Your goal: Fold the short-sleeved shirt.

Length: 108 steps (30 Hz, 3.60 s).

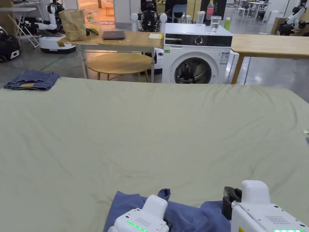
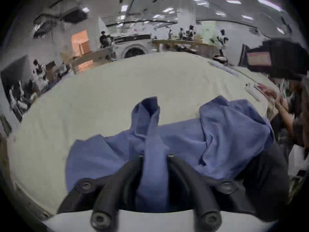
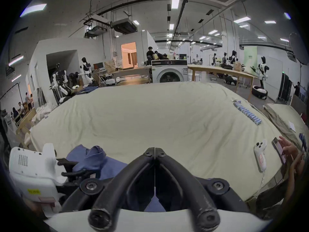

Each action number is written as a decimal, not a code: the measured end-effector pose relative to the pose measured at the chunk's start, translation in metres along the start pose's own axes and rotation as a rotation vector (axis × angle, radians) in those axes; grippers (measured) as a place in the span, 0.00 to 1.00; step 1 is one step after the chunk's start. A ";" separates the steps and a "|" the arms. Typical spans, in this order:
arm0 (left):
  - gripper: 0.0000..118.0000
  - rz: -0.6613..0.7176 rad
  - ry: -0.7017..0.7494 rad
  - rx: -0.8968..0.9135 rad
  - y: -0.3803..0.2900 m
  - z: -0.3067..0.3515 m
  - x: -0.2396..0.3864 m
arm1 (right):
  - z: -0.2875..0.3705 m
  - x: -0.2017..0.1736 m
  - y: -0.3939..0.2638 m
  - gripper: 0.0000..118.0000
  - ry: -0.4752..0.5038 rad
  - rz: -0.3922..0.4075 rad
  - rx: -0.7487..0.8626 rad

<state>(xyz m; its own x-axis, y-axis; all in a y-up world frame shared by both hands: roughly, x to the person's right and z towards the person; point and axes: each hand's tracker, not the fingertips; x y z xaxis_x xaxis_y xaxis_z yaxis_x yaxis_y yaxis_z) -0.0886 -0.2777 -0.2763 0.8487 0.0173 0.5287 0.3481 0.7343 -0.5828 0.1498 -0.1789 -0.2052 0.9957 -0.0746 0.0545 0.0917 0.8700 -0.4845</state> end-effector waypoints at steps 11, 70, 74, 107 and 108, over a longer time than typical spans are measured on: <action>0.28 0.393 -0.055 0.049 -0.007 0.053 -0.068 | -0.004 0.017 -0.003 0.00 0.040 -0.011 0.001; 0.05 0.362 -0.089 0.350 0.001 0.106 -0.135 | -0.007 -0.007 -0.001 0.00 0.021 0.033 -0.033; 0.05 -0.022 -0.158 0.372 0.046 0.096 -0.028 | -0.001 0.008 -0.005 0.00 -0.001 0.019 -0.033; 0.04 0.152 -0.556 -0.139 -0.016 -0.033 0.119 | 0.018 0.065 -0.025 0.00 0.078 -0.084 -0.147; 0.04 0.166 -0.538 -0.133 -0.016 -0.029 0.116 | 0.017 0.062 -0.026 0.00 0.095 -0.087 -0.156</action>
<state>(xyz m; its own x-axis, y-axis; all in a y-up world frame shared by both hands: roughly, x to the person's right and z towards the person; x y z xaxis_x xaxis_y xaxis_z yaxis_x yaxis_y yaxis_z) 0.0161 -0.3074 -0.2235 0.5868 0.4931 0.6423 0.3041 0.6009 -0.7392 0.2089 -0.1980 -0.1744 0.9798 -0.1985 0.0233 0.1711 0.7726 -0.6114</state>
